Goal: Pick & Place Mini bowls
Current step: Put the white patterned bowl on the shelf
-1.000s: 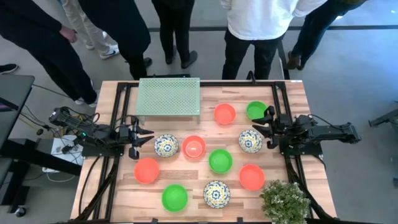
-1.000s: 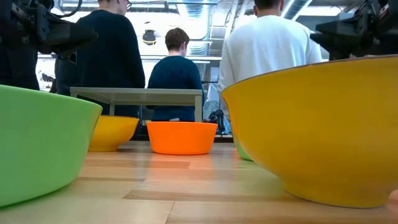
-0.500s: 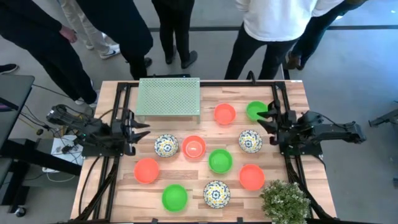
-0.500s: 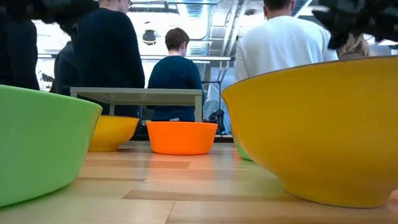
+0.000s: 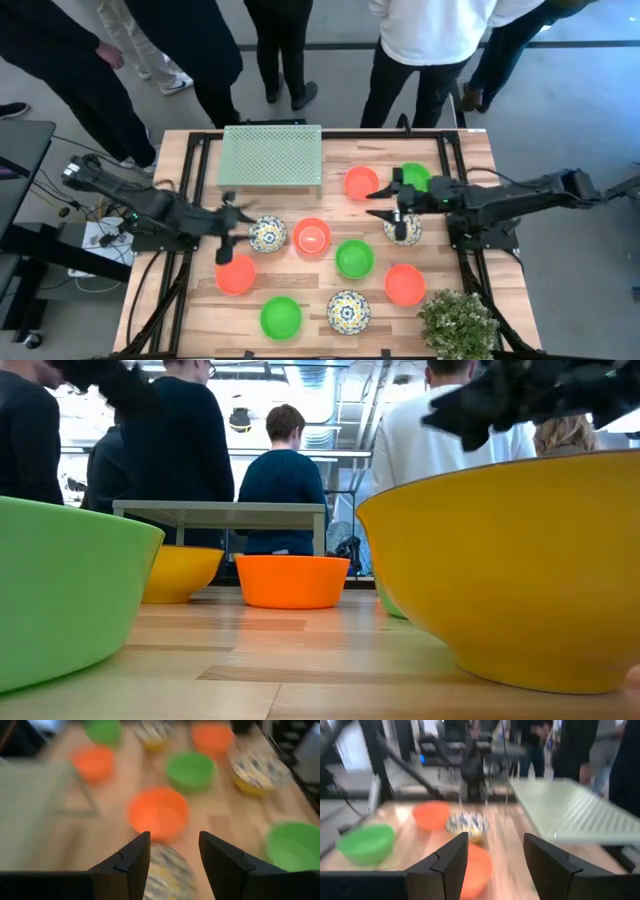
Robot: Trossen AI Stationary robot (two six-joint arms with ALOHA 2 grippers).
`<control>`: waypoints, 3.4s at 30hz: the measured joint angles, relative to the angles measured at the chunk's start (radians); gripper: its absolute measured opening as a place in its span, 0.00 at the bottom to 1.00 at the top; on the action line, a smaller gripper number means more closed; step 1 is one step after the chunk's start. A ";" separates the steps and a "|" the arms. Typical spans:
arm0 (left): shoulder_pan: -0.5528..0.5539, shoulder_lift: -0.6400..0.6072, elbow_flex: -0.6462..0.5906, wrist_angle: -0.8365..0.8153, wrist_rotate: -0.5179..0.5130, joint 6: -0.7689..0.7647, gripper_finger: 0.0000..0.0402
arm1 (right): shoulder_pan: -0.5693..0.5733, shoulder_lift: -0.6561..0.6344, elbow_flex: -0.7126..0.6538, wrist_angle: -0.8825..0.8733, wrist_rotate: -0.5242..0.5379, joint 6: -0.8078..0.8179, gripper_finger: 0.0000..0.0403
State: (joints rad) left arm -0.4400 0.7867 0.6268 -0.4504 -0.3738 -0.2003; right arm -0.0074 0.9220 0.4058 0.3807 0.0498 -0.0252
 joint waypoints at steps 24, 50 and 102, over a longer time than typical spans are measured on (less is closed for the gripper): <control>0.001 0.505 -0.029 0.058 0.098 -0.097 0.41 | -0.021 0.408 0.322 -0.088 0.000 -0.004 0.44; 0.006 0.373 0.063 0.069 0.078 0.056 0.04 | -0.022 0.411 0.326 -0.050 0.002 -0.011 0.43; 0.820 0.412 0.327 -0.185 0.164 0.704 0.07 | -0.048 0.411 0.326 -0.043 0.000 -0.037 0.43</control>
State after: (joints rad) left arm 0.3798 1.1991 0.9534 -0.6353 -0.2096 0.5040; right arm -0.0559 1.3331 0.7319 0.3382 0.0498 -0.0620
